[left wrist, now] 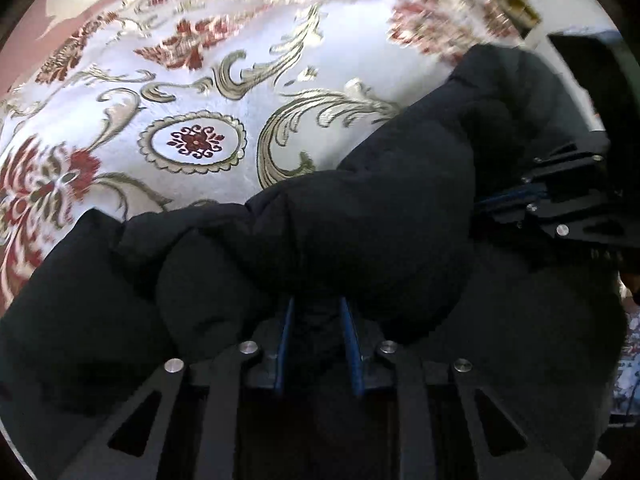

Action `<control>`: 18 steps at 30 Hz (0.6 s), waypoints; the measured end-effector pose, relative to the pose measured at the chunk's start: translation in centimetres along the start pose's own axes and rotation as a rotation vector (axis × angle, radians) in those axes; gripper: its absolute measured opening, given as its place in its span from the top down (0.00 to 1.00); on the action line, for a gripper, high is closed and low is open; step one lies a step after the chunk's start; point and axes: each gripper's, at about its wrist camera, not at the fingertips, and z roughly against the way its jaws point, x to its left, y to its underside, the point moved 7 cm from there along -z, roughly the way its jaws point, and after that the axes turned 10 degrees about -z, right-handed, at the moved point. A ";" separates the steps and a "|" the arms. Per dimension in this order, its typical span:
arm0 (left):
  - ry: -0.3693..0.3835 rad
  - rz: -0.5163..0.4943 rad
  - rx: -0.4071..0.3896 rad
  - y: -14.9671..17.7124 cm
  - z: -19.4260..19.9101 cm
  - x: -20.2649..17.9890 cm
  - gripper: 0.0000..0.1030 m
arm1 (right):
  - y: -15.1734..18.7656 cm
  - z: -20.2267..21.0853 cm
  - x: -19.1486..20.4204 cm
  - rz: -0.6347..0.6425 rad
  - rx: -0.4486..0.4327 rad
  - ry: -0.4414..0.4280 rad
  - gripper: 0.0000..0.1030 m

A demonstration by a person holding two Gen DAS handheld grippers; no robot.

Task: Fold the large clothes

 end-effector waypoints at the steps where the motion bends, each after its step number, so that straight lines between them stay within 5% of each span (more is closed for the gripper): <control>1: -0.008 0.005 0.009 -0.3 -0.5 0.2 0.79 | -0.6 -0.6 -0.2 -0.011 -0.004 0.009 1.00; 9: -0.101 0.044 -0.080 -0.7 -3.2 0.9 0.83 | -1.6 -4.1 -0.1 0.022 -0.151 0.009 1.00; 18: -0.077 0.208 -0.220 1.5 1.6 0.9 0.82 | 0.1 -0.6 1.0 0.045 -0.272 -0.002 0.99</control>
